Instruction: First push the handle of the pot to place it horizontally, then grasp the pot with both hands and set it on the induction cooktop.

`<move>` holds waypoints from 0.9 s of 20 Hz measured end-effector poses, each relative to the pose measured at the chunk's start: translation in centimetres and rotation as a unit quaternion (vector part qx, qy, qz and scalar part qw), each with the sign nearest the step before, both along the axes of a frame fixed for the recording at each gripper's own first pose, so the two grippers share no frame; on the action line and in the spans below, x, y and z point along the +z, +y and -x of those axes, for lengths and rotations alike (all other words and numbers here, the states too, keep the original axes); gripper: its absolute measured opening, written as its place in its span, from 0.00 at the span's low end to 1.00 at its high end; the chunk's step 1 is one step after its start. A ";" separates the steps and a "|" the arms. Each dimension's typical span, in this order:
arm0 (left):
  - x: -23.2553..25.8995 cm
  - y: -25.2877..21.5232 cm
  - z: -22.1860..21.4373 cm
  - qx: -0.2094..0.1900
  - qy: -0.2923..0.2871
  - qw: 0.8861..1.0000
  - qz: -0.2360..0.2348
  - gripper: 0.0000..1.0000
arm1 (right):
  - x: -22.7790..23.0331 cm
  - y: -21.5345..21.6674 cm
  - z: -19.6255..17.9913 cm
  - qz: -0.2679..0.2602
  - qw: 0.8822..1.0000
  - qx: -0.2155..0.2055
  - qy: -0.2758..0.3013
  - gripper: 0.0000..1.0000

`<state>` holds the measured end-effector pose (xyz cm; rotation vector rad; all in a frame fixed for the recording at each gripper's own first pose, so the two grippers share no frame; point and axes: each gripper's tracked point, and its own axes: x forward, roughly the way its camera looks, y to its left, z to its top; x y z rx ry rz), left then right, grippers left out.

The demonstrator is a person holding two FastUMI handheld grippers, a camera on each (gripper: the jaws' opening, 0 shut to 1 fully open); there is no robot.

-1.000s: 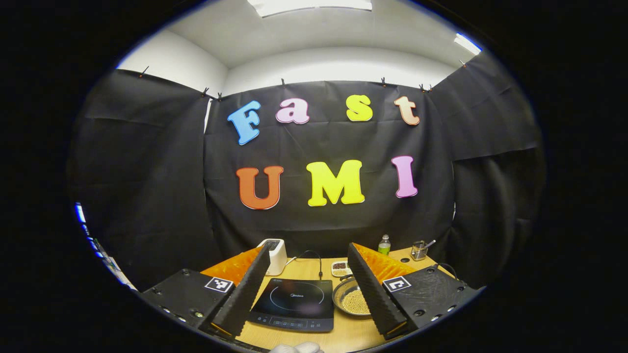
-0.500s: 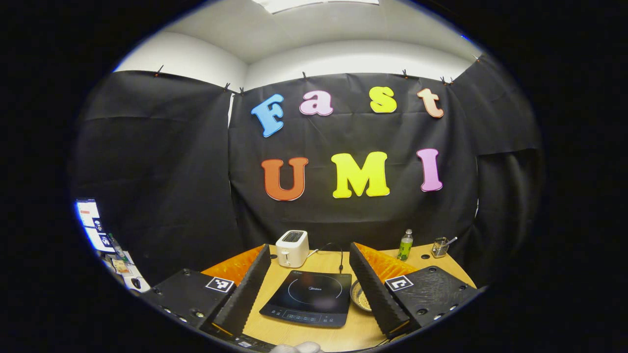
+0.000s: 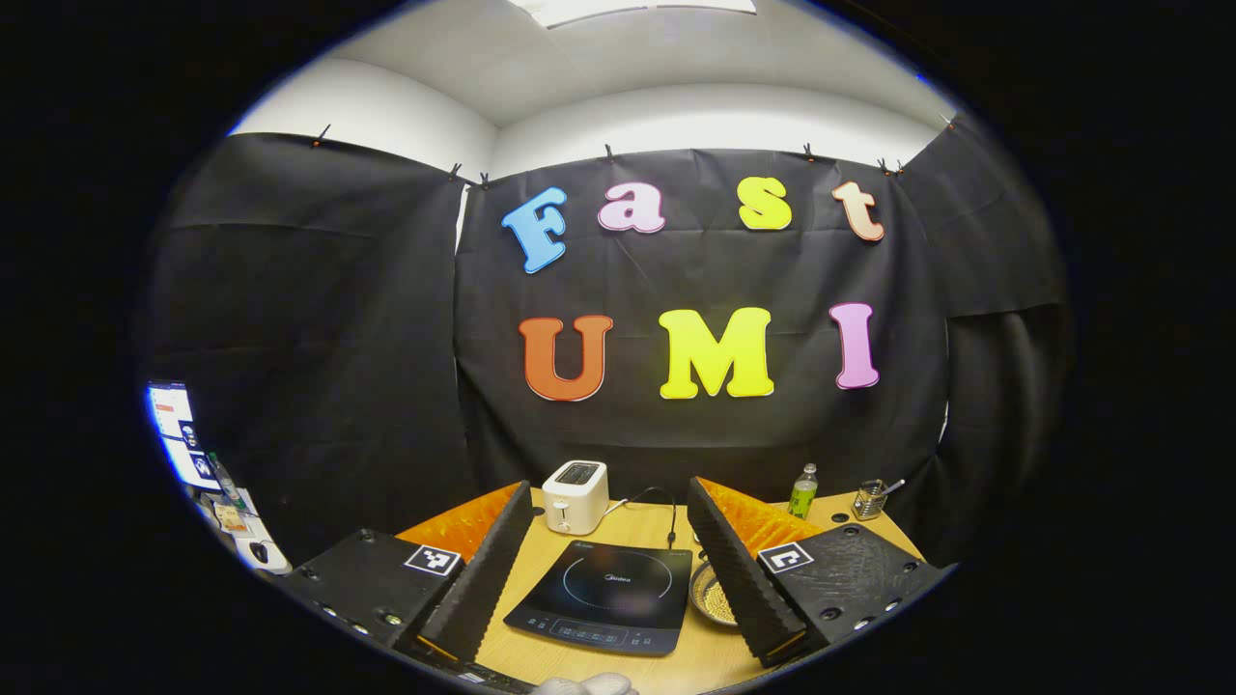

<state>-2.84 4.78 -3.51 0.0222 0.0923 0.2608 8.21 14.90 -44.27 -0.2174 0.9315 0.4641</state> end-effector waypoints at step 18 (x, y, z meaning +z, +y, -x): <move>-0.3 -0.5 -2.2 0.004 0.000 1.000 0.001 0.96 | 0.6 -5.6 -3.5 0.008 0.999 -0.045 -0.010 0.01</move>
